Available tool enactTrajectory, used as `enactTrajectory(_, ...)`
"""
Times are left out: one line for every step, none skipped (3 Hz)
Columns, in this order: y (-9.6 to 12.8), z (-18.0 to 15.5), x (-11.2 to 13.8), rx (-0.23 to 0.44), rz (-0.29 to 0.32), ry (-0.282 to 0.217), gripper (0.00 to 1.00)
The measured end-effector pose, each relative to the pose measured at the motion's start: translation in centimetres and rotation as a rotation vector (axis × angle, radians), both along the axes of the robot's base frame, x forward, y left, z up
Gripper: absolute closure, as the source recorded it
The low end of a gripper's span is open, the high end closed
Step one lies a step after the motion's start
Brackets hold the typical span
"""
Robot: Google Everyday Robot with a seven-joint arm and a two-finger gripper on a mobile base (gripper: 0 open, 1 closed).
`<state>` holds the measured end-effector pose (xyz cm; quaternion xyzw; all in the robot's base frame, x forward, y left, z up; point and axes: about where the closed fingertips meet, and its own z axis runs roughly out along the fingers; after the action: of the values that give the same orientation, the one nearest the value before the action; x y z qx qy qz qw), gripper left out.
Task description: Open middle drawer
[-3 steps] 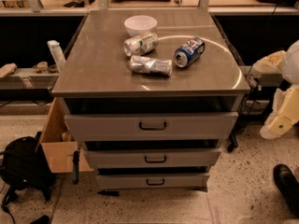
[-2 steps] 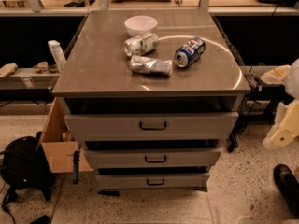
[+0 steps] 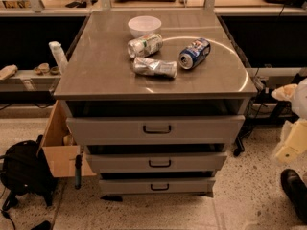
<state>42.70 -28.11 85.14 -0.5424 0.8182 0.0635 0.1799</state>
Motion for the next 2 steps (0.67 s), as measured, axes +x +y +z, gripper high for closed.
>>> enactTrajectory(0.1, -1.3, -0.4, 0.011, 0.059, 0.031, 0.0)
enactTrajectory(1.1, -2.9, -0.9, 0.043, 0.197, 0.089, 0.0)
